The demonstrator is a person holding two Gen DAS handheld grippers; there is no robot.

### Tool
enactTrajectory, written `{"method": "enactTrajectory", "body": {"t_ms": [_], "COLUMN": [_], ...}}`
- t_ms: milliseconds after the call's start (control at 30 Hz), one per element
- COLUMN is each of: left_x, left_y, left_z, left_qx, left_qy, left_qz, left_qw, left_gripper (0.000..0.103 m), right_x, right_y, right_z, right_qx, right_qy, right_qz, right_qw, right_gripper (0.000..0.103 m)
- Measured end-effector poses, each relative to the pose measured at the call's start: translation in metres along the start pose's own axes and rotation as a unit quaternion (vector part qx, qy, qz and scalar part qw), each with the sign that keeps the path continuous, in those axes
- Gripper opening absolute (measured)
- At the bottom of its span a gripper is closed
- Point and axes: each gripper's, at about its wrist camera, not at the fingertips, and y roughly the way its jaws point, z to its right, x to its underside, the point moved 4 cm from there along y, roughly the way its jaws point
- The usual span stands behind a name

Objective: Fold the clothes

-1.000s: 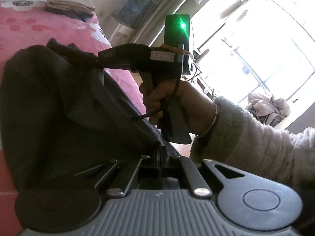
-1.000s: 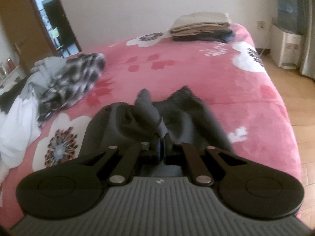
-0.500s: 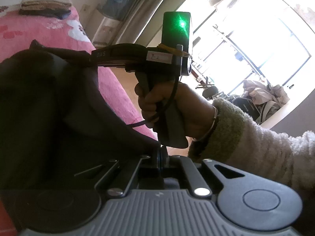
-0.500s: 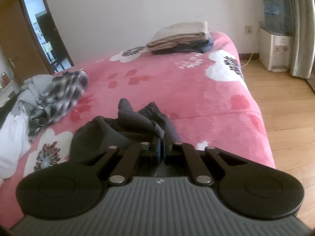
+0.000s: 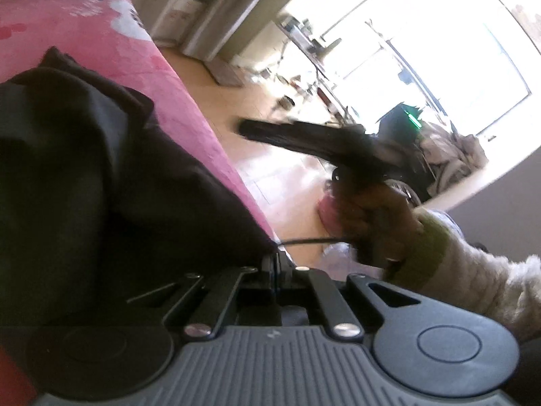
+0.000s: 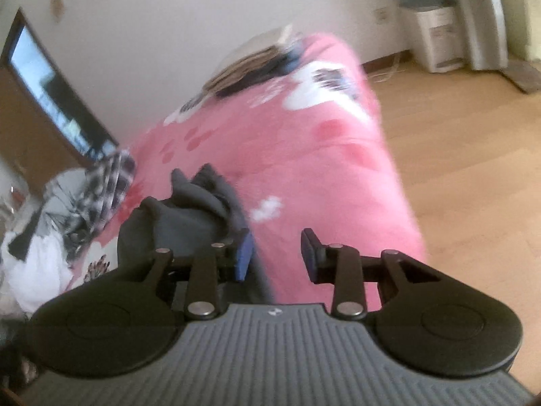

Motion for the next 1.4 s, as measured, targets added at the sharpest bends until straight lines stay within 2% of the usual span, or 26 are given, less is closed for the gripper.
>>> {"method": "enactTrajectory", "body": {"t_ms": [167, 233, 300, 367, 433, 467, 567, 633, 733, 800, 900, 967, 1033, 1100, 1133, 1167, 1200, 1267, 1400], "left_x": [-0.001, 0.003, 0.005, 0.008, 0.005, -0.002, -0.020, -0.024, -0.022, -0.017, -0.008, 0.000, 0.004, 0.005, 0.004, 0.003, 0.003, 0.001, 0.006], "left_y": [0.034, 0.052, 0.063, 0.062, 0.040, 0.033, -0.009, -0.038, -0.073, -0.085, -0.079, -0.074, -0.074, -0.071, -0.062, -0.060, -0.059, -0.055, -0.052], "left_z": [0.011, 0.018, 0.020, 0.022, 0.020, 0.019, -0.001, -0.019, -0.056, -0.081, -0.115, -0.131, -0.138, -0.139, -0.134, -0.133, -0.132, -0.132, -0.130], "left_qx": [0.024, 0.012, -0.004, -0.004, -0.008, -0.015, -0.057, -0.094, -0.168, -0.221, -0.274, -0.287, -0.296, -0.298, -0.299, -0.299, -0.300, -0.299, -0.301], "left_qy": [-0.005, 0.011, 0.008, -0.006, -0.003, 0.000, -0.014, -0.039, -0.083, -0.103, -0.139, -0.153, -0.155, -0.145, -0.140, -0.134, -0.129, -0.120, -0.108], "left_qz": [-0.049, -0.059, -0.066, -0.066, -0.045, -0.032, 0.017, 0.050, 0.091, 0.106, 0.092, 0.077, 0.064, 0.058, 0.055, 0.052, 0.050, 0.047, 0.043], "left_qw": [0.9985, 0.9981, 0.9978, 0.9978, 0.9990, 0.9994, 0.9981, 0.9935, 0.9781, 0.9640, 0.9471, 0.9426, 0.9404, 0.9418, 0.9425, 0.9433, 0.9440, 0.9454, 0.9464], "left_gripper": [0.005, 0.024, 0.035, 0.038, 0.048, 0.050, 0.054, 0.054, 0.054, 0.055, 0.054, 0.054, 0.053, 0.053, 0.054, 0.054, 0.054, 0.054, 0.054], "right_x": [0.025, 0.035, 0.045, 0.053, 0.038, 0.030, 0.007, -0.010, -0.029, -0.033, -0.041, -0.043, -0.039, -0.035, -0.033, -0.031, -0.031, -0.033, -0.044], "right_y": [-0.077, -0.108, -0.139, -0.165, -0.135, -0.120, -0.076, -0.038, 0.023, 0.058, 0.106, 0.130, 0.147, 0.160, 0.165, 0.170, 0.172, 0.171, 0.164], "right_z": [0.043, 0.061, 0.078, 0.092, 0.068, 0.056, 0.021, -0.013, -0.071, -0.102, -0.138, -0.153, -0.157, -0.157, -0.155, -0.154, -0.152, -0.149, -0.143], "right_qx": [0.027, 0.038, 0.048, 0.056, 0.028, 0.014, -0.028, -0.050, -0.064, -0.068, -0.069, -0.060, -0.047, -0.041, -0.040, -0.038, -0.036, -0.040, -0.058], "right_qy": [0.058, 0.081, 0.104, 0.121, 0.078, 0.057, -0.007, -0.069, -0.176, -0.229, -0.293, -0.326, -0.348, -0.359, -0.361, -0.362, -0.358, -0.342, -0.300], "right_qz": [0.026, 0.036, 0.046, 0.055, 0.044, 0.039, 0.023, 0.010, -0.004, -0.008, -0.012, -0.020, -0.035, -0.050, -0.059, -0.067, -0.069, -0.060, -0.029], "right_qw": [0.998, 0.995, 0.992, 0.990, 0.996, 0.998, 0.999, 0.996, 0.982, 0.971, 0.954, 0.943, 0.936, 0.931, 0.930, 0.929, 0.931, 0.937, 0.952], "right_gripper": [0.031, 0.031, 0.033, 0.034, 0.034, 0.034, 0.037, 0.040, 0.041, 0.041, 0.041, 0.041, 0.040, 0.038, 0.035, 0.024, 0.011, 0.005, 0.004]}}
